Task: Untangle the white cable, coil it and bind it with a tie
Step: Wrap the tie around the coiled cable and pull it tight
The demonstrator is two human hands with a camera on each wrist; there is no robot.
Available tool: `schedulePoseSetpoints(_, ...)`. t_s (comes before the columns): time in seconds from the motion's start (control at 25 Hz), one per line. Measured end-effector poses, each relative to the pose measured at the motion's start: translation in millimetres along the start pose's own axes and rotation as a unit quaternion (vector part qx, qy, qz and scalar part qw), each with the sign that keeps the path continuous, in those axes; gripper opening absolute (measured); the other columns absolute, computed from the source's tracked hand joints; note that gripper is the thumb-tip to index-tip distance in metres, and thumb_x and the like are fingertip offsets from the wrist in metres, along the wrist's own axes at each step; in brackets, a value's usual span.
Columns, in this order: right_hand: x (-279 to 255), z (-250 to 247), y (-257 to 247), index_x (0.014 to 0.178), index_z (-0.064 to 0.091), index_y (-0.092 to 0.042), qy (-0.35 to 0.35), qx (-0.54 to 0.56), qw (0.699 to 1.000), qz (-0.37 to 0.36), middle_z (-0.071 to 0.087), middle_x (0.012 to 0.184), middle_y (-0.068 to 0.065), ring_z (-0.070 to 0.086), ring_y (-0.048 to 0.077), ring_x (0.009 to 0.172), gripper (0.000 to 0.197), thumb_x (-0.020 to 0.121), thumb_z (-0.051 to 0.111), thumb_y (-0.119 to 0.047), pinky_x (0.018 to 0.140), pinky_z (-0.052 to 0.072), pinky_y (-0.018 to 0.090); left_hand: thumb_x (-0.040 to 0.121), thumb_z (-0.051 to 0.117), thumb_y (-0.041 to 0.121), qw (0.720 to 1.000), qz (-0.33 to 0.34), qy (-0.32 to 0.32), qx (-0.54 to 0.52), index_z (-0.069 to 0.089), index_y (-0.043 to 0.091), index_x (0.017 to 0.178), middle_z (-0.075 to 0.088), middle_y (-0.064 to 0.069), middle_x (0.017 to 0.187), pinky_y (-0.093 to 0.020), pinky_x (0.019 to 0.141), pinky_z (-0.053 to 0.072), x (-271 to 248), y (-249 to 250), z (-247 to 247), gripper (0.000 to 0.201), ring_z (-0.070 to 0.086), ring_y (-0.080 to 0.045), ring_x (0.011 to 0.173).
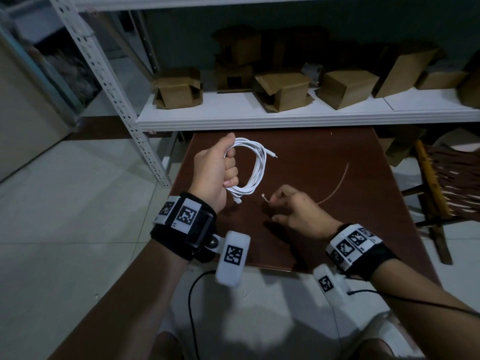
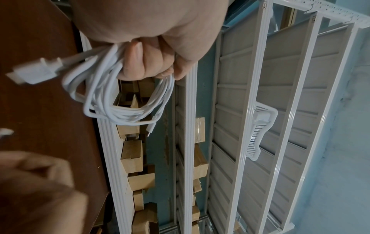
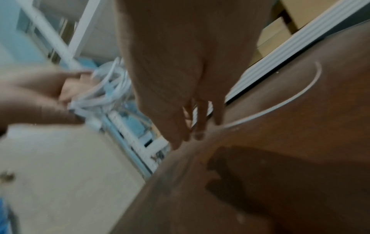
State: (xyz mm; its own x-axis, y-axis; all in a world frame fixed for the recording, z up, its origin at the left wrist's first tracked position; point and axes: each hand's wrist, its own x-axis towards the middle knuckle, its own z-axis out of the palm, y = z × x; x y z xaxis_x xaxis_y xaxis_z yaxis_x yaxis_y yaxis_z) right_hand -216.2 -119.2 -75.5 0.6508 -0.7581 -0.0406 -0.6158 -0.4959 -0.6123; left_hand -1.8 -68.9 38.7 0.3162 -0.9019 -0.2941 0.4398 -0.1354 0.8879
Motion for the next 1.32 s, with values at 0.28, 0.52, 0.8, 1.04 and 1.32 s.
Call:
schedulePoseSetpoints(0.28,-10,-49,-54,0.098,0.075,0.0,0.245,0.342,0.907,-0.003,0.076,0.09,0.02,0.069,0.014,0.079,0.023,0.078,0.083,0.01,0.077,0.058,0.021,0.1,0.065,0.033,0.998,0.016,0.057,-0.012,0.044,0.019,0.067,0.023,0.009,0.047,-0.019,0.037,0.014,4,2,-5,0.041,0.017,-0.006,0.036)
schedulePoseSetpoints(0.52,-13,-62,-74,0.1,0.074,0.004,0.253,0.403,0.879,-0.028,0.078,0.088,0.019,0.072,0.013,0.076,0.028,0.075,0.085,0.009,0.076,0.059,0.02,0.099,0.065,0.035,0.997,0.018,0.075,-0.024,0.044,0.019,0.067,0.023,0.009,0.046,-0.021,0.037,0.014,5,0,-3,0.042,0.016,-0.007,0.037)
schedulePoseSetpoints(0.8,-14,-71,-77,0.091,0.073,-0.002,0.238,0.452,0.86,-0.02,0.078,0.082,0.011,0.067,0.024,0.08,0.028,0.07,0.086,0.01,0.077,0.06,0.021,0.099,0.065,0.035,0.998,0.031,0.054,-0.01,0.045,0.019,0.066,0.024,0.008,0.047,-0.021,0.037,0.016,-1,-5,6,0.042,0.017,-0.008,0.037)
schedulePoseSetpoints(1.04,-16,-73,-81,0.095,0.073,0.002,0.225,0.474,0.851,-0.03,0.079,0.08,0.005,0.073,0.009,0.074,0.027,0.073,0.081,0.016,0.074,0.059,0.017,0.1,0.066,0.035,0.997,0.068,0.02,0.008,0.045,0.018,0.067,0.024,0.008,0.046,-0.02,0.038,0.016,-5,-5,13,0.043,0.018,-0.008,0.037)
schedulePoseSetpoints(1.32,-12,-63,-85,0.102,0.073,0.01,0.24,0.484,0.841,-0.036,0.08,0.09,0.015,0.077,0.018,0.084,0.024,0.08,0.073,0.02,0.084,0.062,0.025,0.101,0.065,0.033,0.997,0.07,-0.004,0.025,0.046,0.019,0.067,0.026,0.007,0.047,-0.021,0.038,0.016,-9,-13,19,0.041,0.019,-0.007,0.037)
